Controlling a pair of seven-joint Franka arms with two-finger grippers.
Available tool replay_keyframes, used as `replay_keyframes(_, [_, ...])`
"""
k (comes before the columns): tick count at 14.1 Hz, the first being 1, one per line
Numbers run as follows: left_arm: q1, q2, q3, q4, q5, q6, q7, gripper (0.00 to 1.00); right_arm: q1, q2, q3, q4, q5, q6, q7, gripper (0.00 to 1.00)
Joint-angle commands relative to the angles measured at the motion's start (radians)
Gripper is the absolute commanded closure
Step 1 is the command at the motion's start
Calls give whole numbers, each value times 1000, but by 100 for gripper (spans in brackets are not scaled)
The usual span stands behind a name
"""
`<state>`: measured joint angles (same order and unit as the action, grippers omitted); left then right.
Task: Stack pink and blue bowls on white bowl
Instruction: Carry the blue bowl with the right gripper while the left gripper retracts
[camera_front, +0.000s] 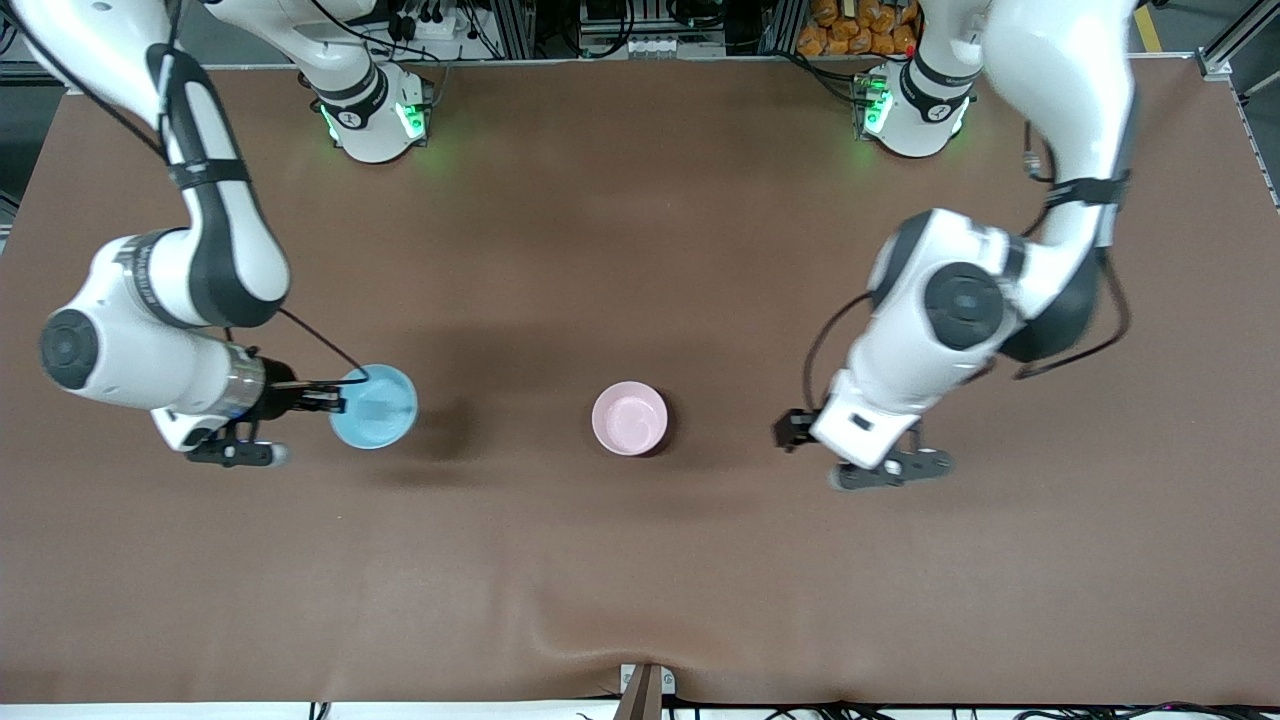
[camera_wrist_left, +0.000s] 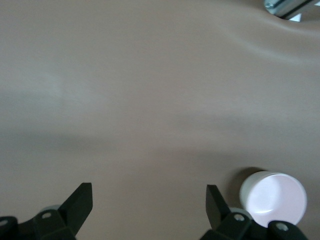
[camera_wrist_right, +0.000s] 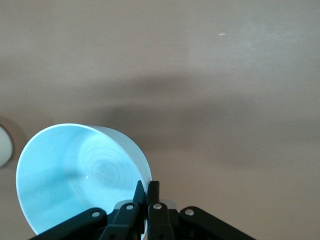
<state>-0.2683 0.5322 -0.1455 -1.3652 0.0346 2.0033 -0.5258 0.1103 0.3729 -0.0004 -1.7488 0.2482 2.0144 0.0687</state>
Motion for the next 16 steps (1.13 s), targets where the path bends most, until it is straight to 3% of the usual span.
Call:
replay_keyframes(1, [70, -56, -46, -25, 18, -66, 24, 0, 64, -6, -9, 47, 31, -17, 48, 100])
replay_keyframes(3, [189, -98, -127, -23, 18, -136, 85, 0, 153, -2, -9, 74, 36, -5, 164, 100])
replay_keyframes(5, [265, -141, -135, -22, 5, -204, 240, 0, 236, 7, -10, 97, 36, 27, 311, 100])
replay_keyframes(6, [265, -162, -122, -22, 1, -225, 289, 0, 256, 15, -10, 97, 36, 47, 369, 100])
replay_keyframes(9, [164, -271, 18, -23, -2, -355, 309, 0, 337, 58, -10, 97, 37, 139, 468, 100])
replay_keyframes(13, [195, -441, 29, -32, -44, -578, 336, 0, 452, 121, -12, 92, 34, 283, 603, 100])
replay_keyframes(16, [201, -486, 41, -31, -44, -623, 358, 0, 482, 176, -12, 91, 31, 400, 606, 100])
